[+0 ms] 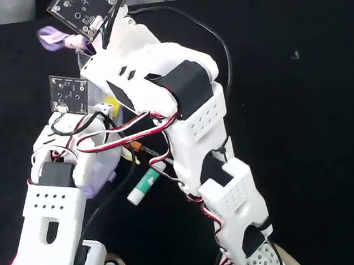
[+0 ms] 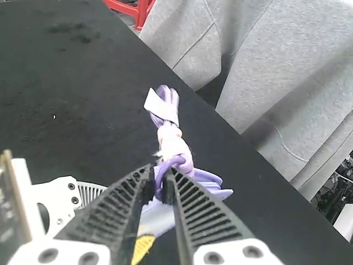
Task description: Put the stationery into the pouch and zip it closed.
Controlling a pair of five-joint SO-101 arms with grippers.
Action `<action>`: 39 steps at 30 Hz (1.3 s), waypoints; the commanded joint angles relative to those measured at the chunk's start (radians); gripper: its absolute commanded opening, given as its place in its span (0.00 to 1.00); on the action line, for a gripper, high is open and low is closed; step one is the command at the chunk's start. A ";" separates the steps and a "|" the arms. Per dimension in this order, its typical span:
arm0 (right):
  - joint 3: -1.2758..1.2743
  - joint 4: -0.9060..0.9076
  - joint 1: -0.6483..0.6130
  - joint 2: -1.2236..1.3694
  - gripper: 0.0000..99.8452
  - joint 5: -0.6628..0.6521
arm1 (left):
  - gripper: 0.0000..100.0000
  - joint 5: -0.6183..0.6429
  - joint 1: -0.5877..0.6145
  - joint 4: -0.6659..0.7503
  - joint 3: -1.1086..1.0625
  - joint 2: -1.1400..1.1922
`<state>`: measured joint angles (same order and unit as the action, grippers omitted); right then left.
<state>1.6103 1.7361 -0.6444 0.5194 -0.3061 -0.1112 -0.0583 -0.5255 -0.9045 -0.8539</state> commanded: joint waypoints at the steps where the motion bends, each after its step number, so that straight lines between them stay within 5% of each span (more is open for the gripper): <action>1: -0.001 0.029 0.005 -0.061 0.01 -0.006 | 0.05 -0.002 0.008 0.011 0.007 -0.009; 9: 0.008 0.028 0.066 -0.061 0.01 -0.003 | 0.03 -0.003 0.008 -0.127 0.027 -0.080; 24: -0.002 0.031 0.368 -0.053 0.01 0.094 | 0.03 -0.049 -0.033 -0.239 -0.156 -0.853; 39: -0.117 0.023 0.640 0.067 0.01 0.087 | 0.03 -0.051 -0.061 -0.232 -0.150 -0.879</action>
<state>1.5044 1.7392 -0.2394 0.5317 -0.2279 -0.1619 -0.1258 -0.7649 -1.0825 -1.6901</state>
